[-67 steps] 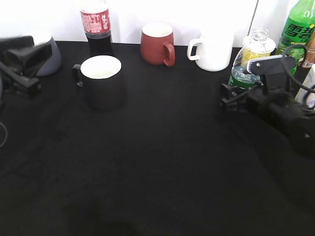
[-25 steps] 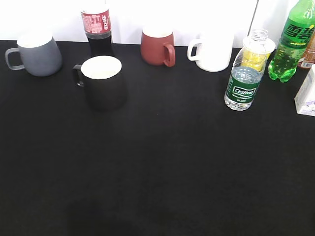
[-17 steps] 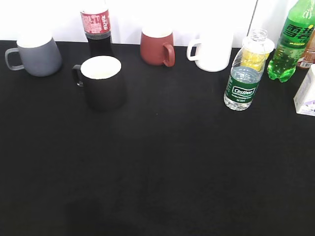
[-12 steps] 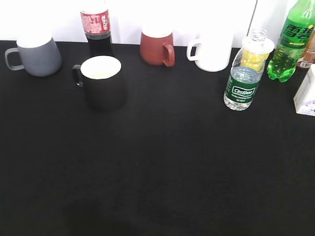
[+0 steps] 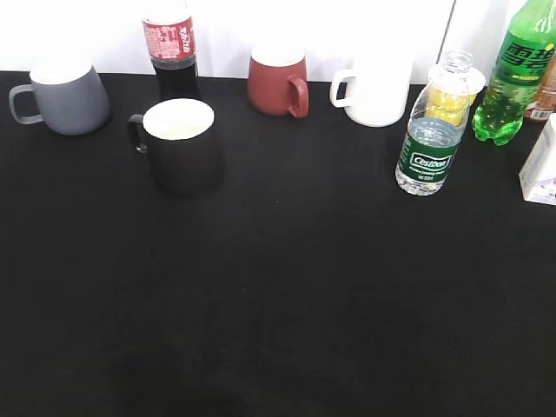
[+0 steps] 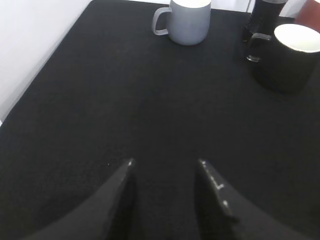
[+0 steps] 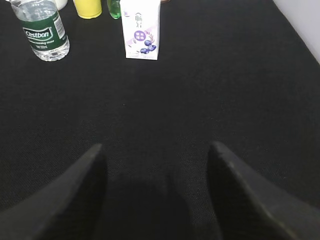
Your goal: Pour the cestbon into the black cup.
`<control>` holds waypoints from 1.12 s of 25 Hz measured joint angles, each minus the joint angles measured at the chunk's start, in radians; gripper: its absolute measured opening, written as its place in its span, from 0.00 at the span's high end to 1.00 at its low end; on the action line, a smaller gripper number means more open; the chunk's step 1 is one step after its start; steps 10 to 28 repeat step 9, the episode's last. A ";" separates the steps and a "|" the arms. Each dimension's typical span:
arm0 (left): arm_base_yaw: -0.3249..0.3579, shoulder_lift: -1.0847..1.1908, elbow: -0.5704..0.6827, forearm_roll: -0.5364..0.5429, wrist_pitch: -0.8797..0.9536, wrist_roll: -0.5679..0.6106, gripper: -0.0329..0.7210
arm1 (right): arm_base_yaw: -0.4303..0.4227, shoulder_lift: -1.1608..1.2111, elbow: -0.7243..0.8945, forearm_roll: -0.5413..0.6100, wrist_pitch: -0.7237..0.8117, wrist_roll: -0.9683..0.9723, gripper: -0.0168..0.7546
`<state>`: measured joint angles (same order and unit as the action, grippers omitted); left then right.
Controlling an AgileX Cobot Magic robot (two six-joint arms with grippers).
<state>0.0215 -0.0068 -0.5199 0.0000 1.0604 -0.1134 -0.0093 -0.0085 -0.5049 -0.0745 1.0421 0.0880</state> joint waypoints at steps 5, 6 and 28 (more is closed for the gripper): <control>0.000 0.000 0.000 0.011 0.000 0.000 0.56 | 0.000 0.000 0.000 0.000 0.000 0.000 0.36; 0.000 0.000 0.000 0.011 0.000 0.000 0.56 | 0.000 0.000 0.000 0.000 0.000 0.000 0.36; 0.000 0.000 0.000 0.000 0.000 0.000 0.56 | 0.000 0.000 0.000 0.000 0.000 0.000 0.36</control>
